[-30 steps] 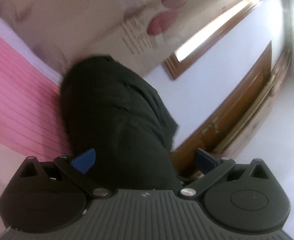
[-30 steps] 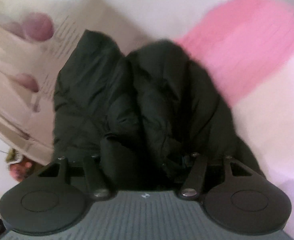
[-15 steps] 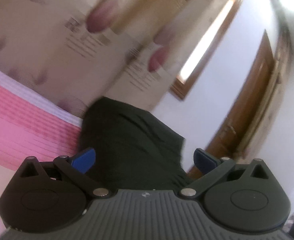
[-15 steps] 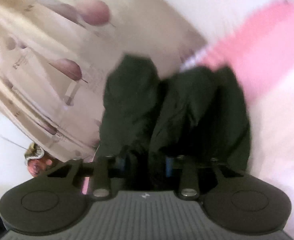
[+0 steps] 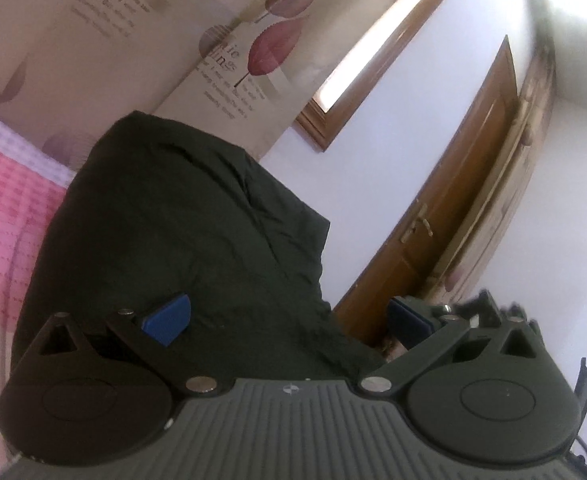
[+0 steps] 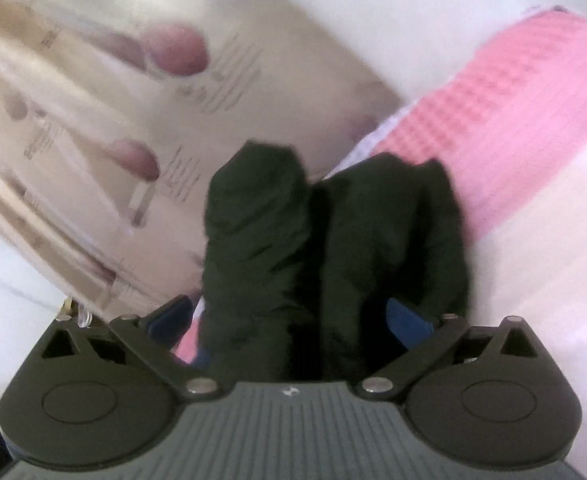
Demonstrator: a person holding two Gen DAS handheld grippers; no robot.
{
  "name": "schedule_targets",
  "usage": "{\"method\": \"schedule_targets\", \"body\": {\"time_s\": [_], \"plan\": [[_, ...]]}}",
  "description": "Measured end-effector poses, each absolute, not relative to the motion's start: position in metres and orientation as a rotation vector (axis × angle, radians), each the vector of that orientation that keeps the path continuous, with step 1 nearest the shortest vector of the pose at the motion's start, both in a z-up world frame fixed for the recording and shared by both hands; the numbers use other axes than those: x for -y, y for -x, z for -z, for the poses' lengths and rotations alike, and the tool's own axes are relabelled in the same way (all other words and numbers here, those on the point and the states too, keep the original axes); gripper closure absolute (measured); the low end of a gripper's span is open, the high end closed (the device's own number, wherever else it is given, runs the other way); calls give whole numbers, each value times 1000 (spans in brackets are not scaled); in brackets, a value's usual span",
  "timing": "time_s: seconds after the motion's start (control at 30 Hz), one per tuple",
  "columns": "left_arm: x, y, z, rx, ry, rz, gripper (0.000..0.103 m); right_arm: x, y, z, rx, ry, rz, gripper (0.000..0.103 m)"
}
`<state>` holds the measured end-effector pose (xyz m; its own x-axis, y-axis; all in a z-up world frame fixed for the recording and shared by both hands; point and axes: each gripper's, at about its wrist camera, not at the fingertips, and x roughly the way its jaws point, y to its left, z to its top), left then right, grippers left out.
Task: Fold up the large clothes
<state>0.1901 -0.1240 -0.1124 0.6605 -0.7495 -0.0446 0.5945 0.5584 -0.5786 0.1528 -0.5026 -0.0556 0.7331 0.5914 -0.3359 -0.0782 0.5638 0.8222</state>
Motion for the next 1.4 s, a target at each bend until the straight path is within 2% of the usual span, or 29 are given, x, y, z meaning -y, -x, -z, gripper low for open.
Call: {"method": "schedule_targets", "body": {"time_s": [0.07, 0.1, 0.13, 0.17, 0.23, 0.27, 0.3, 0.4, 0.47, 0.6, 0.7, 0.83, 0.9, 1.03, 1.1, 1.2, 1.4], "plan": [[122, -189, 114, -297, 585, 805, 0, 486, -169, 51, -697, -819, -426, 0], [123, -190, 113, -297, 589, 802, 0, 478, -176, 53, -727, -785, -422, 5], [122, -189, 112, -298, 589, 794, 0, 465, -183, 55, -752, -725, -447, 18], [121, -188, 110, -297, 593, 786, 0, 449, -188, 55, -777, -608, -454, 54], [120, -185, 103, -311, 627, 788, 0, 439, -189, 48, -755, -461, -457, 62], [120, -183, 98, -307, 639, 789, 0, 445, -188, 40, -733, -452, -461, 70], [122, -181, 94, -292, 638, 787, 0, 453, -185, 30, -699, -434, -450, 73], [137, -180, 88, -273, 549, 811, 0, 481, -178, 22, -650, -444, -416, 74], [151, -185, 95, -314, 500, 815, 0, 498, -177, 42, -678, -482, -374, 74], [161, -179, 103, -285, 439, 791, 0, 520, -167, 93, -672, -772, -413, 73], [154, -175, 94, -272, 485, 771, 0, 522, -156, 97, -618, -913, -439, 73], [154, -160, 73, -149, 498, 781, 0, 509, -155, 94, -585, -963, -483, 73], [168, -158, 72, -149, 423, 814, 0, 504, -161, 104, -584, -929, -476, 73], [196, -172, 101, -287, 331, 841, 5, 515, -169, 138, -612, -998, -467, 65], [201, -171, 111, -279, 300, 847, 5, 524, -165, 143, -618, -1044, -468, 62], [204, -170, 116, -269, 289, 865, 3, 540, -159, 119, -625, -965, -410, 50], [202, -173, 120, -282, 326, 884, 2, 514, -153, -17, -421, -392, -344, 47]]}}
